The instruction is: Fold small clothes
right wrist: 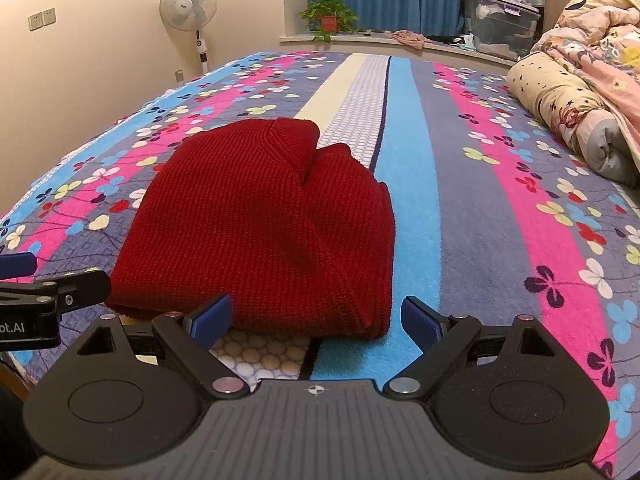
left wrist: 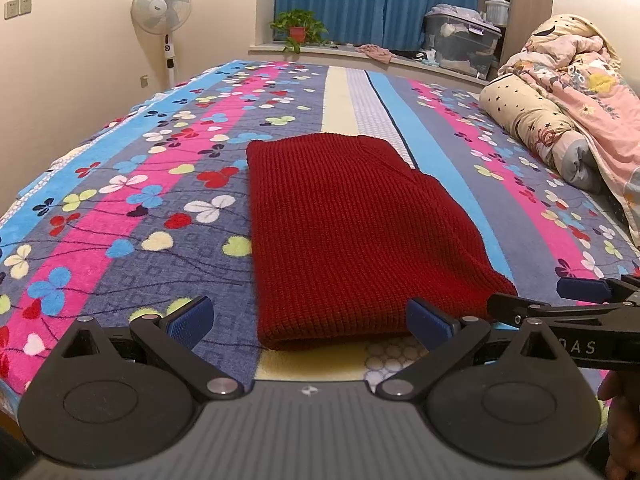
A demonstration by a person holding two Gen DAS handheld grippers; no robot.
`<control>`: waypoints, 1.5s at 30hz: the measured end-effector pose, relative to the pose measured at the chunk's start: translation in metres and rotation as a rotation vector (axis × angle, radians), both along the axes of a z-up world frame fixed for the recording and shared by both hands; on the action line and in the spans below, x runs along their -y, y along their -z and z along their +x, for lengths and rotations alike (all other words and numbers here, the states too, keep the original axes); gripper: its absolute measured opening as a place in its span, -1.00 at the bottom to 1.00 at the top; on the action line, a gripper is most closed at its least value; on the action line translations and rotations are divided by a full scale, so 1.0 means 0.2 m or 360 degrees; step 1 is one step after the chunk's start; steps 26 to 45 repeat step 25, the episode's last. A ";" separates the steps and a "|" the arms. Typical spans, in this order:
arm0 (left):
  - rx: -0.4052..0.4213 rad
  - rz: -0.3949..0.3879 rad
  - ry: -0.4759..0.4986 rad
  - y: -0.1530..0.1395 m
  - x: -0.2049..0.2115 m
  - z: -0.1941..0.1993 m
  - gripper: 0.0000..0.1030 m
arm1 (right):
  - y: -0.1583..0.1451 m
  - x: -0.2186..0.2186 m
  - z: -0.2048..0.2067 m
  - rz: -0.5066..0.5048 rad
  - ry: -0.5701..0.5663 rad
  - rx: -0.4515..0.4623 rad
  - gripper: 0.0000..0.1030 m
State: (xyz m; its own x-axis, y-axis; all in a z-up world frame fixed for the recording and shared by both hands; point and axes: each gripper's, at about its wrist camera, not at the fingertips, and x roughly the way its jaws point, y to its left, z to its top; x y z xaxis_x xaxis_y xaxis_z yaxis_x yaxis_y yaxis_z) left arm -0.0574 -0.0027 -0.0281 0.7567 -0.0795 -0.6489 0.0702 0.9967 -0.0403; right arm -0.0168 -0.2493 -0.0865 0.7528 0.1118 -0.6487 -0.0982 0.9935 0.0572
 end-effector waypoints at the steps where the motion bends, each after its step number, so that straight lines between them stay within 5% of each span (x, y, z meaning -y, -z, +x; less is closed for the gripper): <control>1: 0.0001 0.0000 0.0001 0.00 0.00 0.00 0.99 | 0.00 0.00 0.00 -0.0001 -0.0002 0.0001 0.78; 45: 0.0012 -0.0008 0.0012 -0.01 0.00 -0.01 0.99 | 0.00 -0.01 0.00 -0.0008 -0.0012 0.0001 0.78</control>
